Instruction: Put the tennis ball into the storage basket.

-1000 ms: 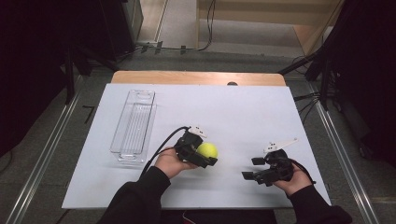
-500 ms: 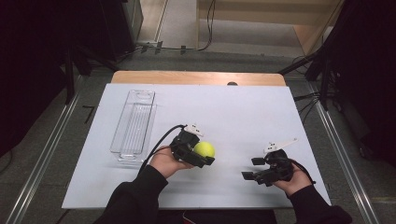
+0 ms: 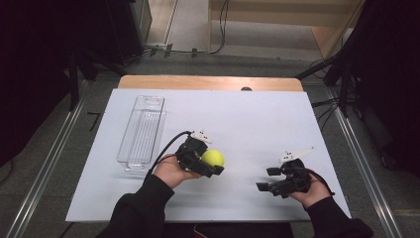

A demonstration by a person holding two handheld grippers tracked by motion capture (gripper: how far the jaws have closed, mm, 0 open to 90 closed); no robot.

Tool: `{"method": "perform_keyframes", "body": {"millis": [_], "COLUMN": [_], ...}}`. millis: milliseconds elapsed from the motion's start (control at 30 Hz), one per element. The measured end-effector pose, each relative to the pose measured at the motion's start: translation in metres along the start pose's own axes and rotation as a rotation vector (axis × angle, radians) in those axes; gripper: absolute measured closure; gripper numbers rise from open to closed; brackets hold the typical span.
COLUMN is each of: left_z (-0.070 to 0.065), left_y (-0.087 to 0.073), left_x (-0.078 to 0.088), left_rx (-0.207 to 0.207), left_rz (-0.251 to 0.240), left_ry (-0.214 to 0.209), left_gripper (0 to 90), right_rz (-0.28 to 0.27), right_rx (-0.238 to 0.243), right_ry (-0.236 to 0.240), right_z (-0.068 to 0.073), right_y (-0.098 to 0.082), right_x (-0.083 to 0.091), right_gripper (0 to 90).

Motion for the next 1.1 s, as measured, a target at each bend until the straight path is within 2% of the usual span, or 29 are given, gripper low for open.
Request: {"method": "perform_keyframes", "body": {"millis": [1100], "left_z": [0.015], "left_y": [-0.005], "left_x": [0.019], "left_rx": [0.055], "left_rz": [-0.018], "left_ry": [0.035], "left_gripper": [26.4], "right_rz": [0.003], "right_rx": [0.000], "right_ry": [0.003], "right_z": [0.000], "right_y": [0.000], "right_x": [-0.001], "right_gripper": [18.6]}}
Point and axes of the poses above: each handheld gripper's, and its own axes: x roughly backward along the jaws, y roughly out of its top, z roughly to its left, the point moved 3 cm from there along -x, roughly forward along the jaws, and after that the axes turned 11 degrees about z, right-handed, at the moved point
